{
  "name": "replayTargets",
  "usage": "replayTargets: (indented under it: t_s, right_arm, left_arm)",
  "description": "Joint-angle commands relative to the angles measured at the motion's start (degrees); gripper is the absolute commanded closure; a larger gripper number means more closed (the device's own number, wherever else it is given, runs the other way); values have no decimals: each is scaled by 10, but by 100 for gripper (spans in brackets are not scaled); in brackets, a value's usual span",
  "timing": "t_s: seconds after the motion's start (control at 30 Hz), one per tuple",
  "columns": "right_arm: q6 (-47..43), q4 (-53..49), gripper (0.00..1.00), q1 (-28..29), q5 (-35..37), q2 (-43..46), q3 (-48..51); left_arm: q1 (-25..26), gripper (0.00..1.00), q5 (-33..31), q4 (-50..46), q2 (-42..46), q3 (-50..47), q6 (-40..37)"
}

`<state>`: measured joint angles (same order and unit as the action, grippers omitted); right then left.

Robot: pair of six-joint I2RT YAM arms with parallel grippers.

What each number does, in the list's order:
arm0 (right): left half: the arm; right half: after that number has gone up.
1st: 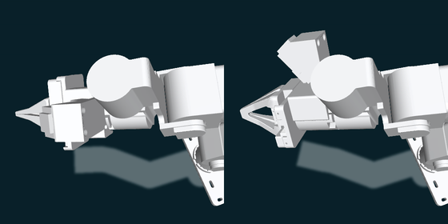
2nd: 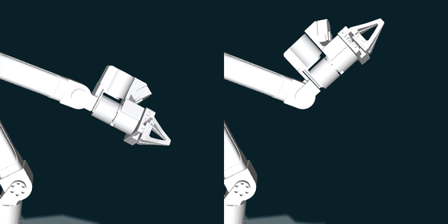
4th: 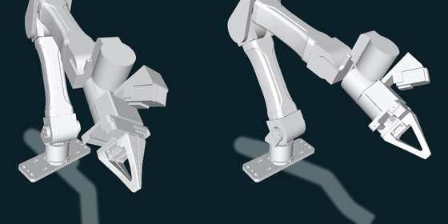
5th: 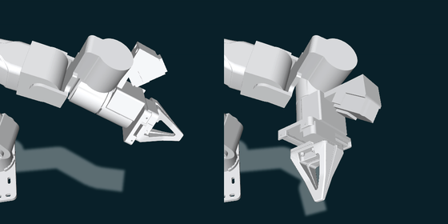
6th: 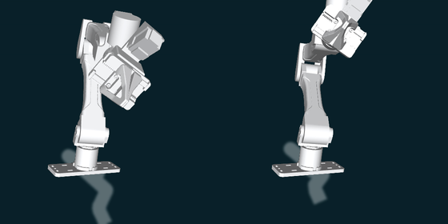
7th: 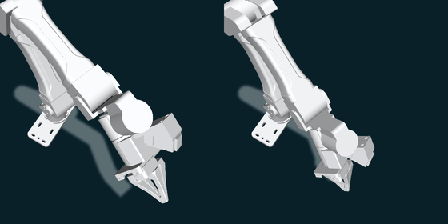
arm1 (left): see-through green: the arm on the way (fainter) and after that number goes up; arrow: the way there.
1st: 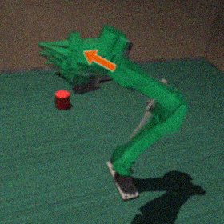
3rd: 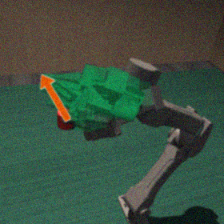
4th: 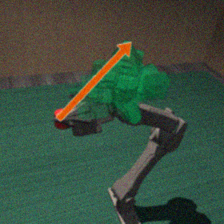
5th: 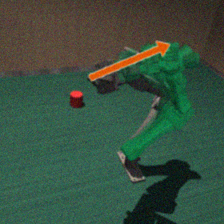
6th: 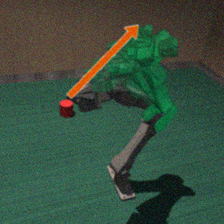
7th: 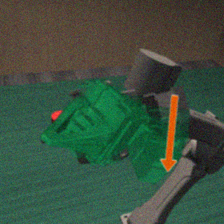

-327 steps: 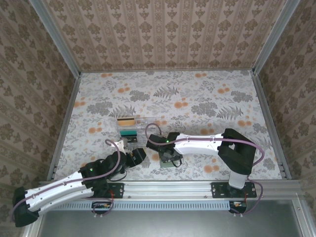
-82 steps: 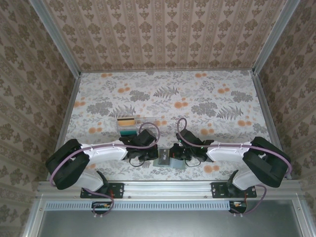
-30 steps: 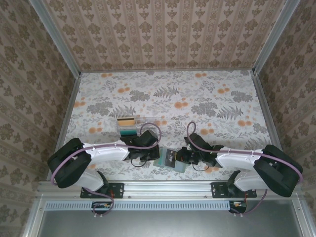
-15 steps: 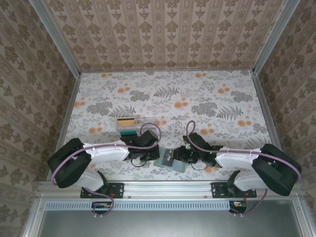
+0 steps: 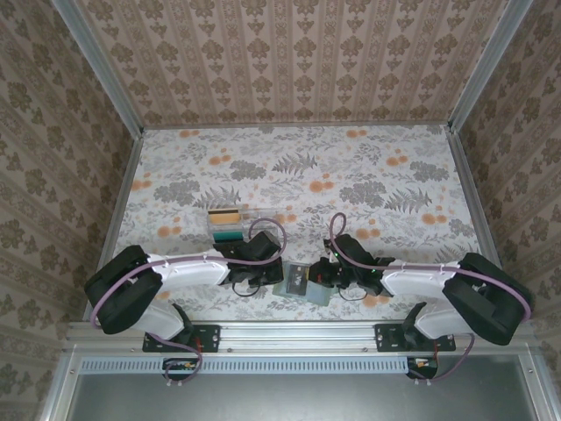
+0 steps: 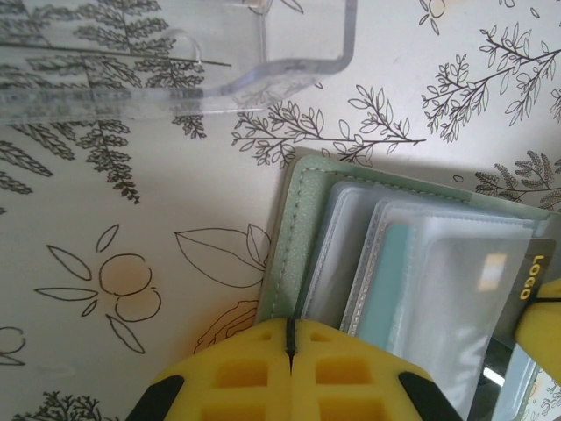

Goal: Take the credit cards out of the card holder

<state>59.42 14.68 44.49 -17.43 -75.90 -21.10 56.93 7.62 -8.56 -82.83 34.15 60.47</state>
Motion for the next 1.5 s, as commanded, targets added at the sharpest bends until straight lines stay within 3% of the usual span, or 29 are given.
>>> replayTargets:
  t_s: [0.0,0.3,0.67,0.87,1.07,1.13,1.47]
  right_arm:
    - [-22,-50,100,-17,-1,28,17]
    - [-51,-121,100,-57,-15,114,48]
    - [-68,-222,100,-91,-23,280,75]
    - [-69,-209,100,-93,-36,301,60]
    - [-70,-169,100,-95,-56,268,28]
    - [-72,-160,100,-95,-64,252,13]
    - [-65,-120,100,-98,-107,194,-65]
  left_arm:
    - [7,100,-22,-100,-40,-39,3]
    - [6,100,-21,-100,-43,-37,0]
    - [4,100,-29,-125,-18,-22,-6]
    - [-7,78,-58,-177,84,16,-18]
    - [-32,50,-44,-103,211,-9,-1]
    - [-45,45,-27,-60,244,-30,6]
    - [-107,44,56,75,293,-60,38]
